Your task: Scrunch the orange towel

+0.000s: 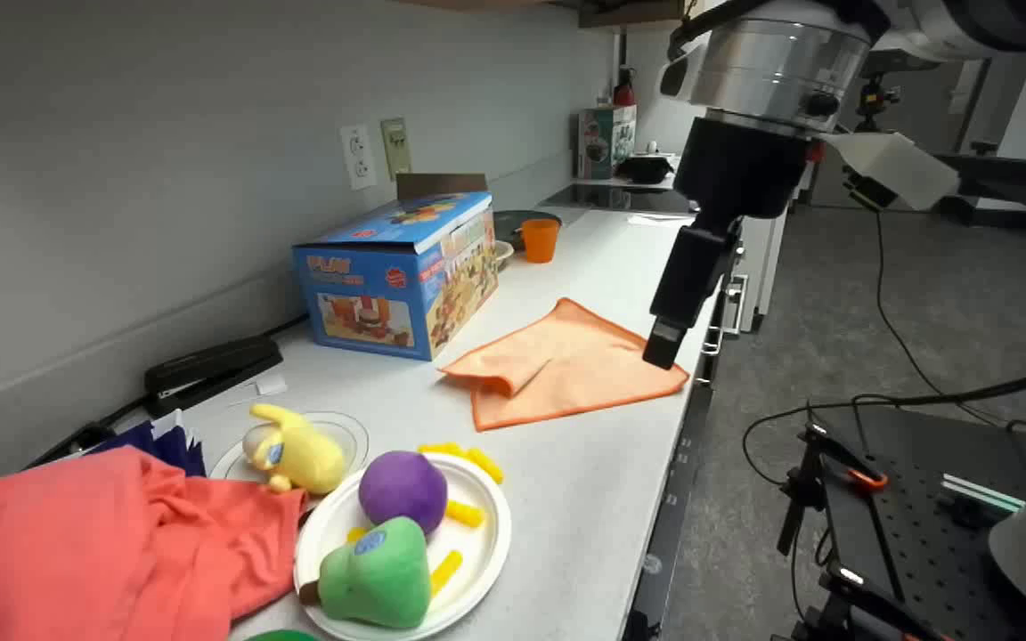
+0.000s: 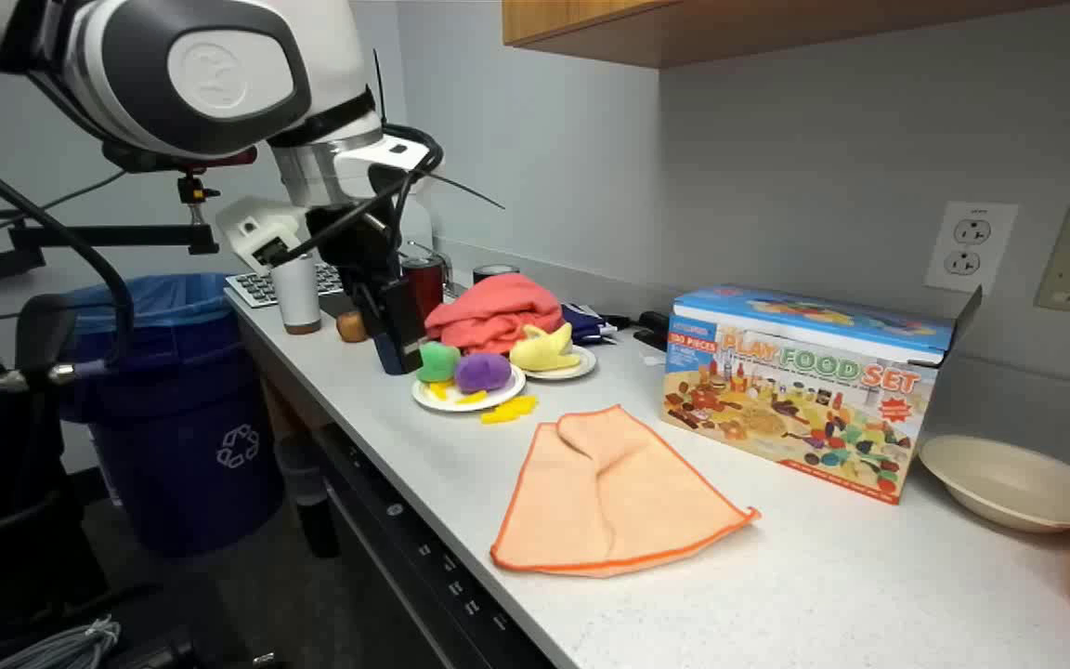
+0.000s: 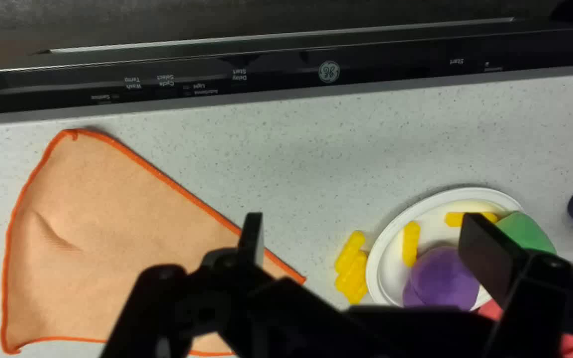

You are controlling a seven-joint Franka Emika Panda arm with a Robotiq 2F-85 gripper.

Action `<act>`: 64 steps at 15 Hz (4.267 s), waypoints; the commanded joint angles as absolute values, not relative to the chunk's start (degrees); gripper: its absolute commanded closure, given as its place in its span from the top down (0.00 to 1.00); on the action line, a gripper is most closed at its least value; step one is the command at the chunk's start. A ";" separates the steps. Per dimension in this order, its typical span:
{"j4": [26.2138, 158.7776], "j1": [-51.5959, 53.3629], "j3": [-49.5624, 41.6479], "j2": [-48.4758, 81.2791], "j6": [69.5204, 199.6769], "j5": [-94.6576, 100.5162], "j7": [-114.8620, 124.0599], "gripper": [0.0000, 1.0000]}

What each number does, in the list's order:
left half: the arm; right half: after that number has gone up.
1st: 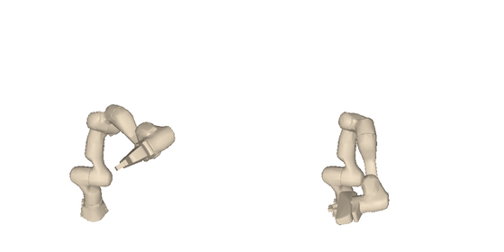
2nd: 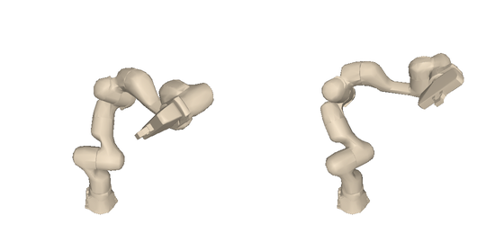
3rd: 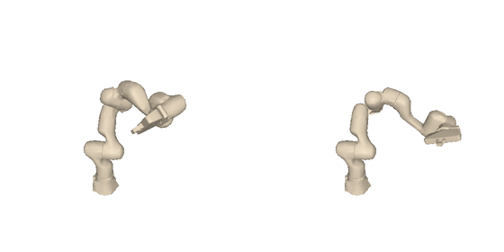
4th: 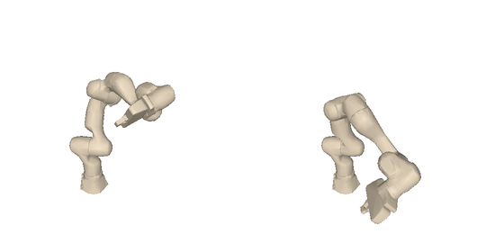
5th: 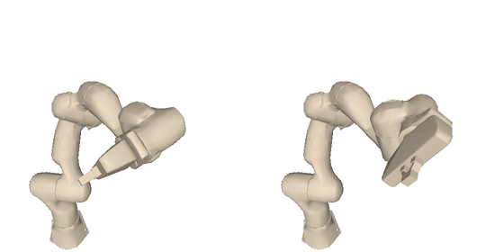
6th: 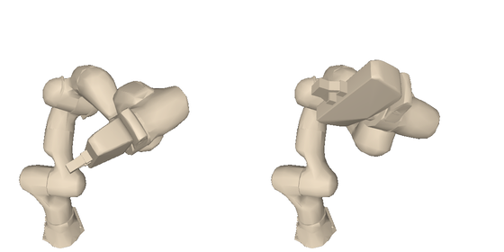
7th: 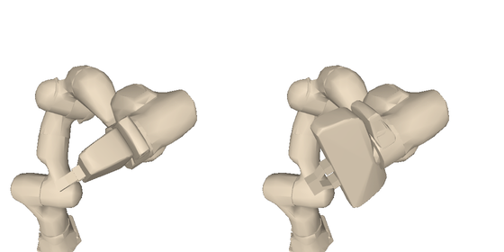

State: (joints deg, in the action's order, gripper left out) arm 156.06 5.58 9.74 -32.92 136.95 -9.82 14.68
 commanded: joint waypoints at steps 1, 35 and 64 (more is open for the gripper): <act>155.98 5.84 9.43 -32.93 136.78 -9.55 14.85 1.00; 149.72 -3.84 4.04 -19.49 133.78 1.02 18.23 1.00; 155.92 -11.24 -1.89 -7.16 149.20 1.25 43.15 0.19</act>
State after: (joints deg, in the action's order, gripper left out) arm 156.79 -11.87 -1.00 -7.87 149.26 1.68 42.28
